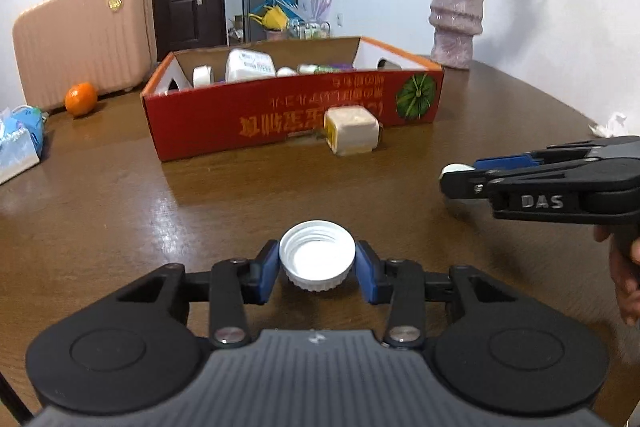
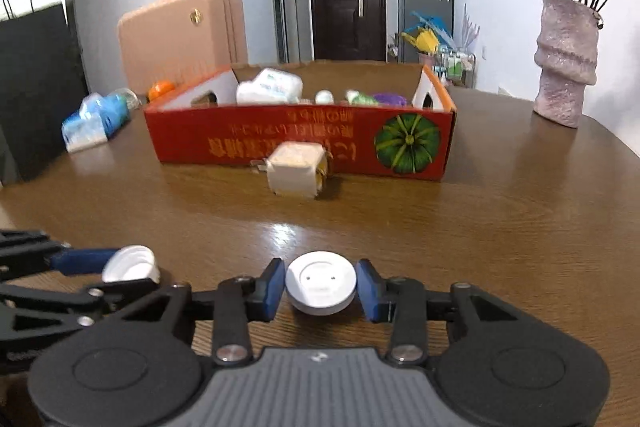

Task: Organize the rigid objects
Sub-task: 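Carry both white caps into the box and open both tools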

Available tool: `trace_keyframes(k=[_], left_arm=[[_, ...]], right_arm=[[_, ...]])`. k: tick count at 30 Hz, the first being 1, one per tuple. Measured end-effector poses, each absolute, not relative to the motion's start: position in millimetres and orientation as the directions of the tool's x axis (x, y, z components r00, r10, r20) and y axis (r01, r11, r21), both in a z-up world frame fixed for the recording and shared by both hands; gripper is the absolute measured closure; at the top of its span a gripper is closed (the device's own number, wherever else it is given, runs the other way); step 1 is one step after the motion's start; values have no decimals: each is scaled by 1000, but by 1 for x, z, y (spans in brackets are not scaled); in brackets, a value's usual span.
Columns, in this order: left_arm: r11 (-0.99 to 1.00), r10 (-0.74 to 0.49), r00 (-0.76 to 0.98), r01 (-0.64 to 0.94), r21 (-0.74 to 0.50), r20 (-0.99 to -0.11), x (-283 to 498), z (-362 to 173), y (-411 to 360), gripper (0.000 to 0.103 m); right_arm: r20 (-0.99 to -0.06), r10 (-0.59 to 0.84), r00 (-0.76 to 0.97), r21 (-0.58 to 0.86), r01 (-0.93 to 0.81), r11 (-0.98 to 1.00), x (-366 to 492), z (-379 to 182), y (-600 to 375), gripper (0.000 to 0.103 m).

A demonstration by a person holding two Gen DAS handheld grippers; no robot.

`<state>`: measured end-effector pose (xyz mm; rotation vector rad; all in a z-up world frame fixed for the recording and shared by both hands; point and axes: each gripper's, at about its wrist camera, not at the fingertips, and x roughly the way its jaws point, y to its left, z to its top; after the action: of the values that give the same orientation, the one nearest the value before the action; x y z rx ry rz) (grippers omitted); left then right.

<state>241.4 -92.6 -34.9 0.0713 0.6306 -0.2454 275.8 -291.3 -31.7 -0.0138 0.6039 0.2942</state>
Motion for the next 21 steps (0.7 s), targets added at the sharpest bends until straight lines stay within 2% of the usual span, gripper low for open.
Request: trace_keyframes(k=[4,7,10,16,19,20,21], left_arm=[[963,-245,792,264,-50,-559,267,-9,-97,63],[946,-308,801,315,-76,-514,307,19,-107,63],[936,-335,776,337,-98,-534,368,35,-121,63],[961,-258,741,262,-88,-620,490,26,-144,63],[964,-253,723,243,-106,-642,523,13,-147,62],[968,-241,735,231,-100,-634,529,10,-147,57],[967,-243,742,234,-98,-624,531,9,-147,49]], right_arm=[[-504,279,817,74,-281,957,283,-7,-303,65],[-473,269,839,20,-295,955,307,14,-304,65],[-450,252,857,-31,-297,954,348,35,-305,65],[-524,206,826,-87,-292,952,445,32,-296,65],[-557,168,814,-126,-282,951,481,17,-291,65],[-566,153,810,-142,-279,950,491,13,-289,65],[-573,141,807,-158,-278,948,497,9,-287,65]])
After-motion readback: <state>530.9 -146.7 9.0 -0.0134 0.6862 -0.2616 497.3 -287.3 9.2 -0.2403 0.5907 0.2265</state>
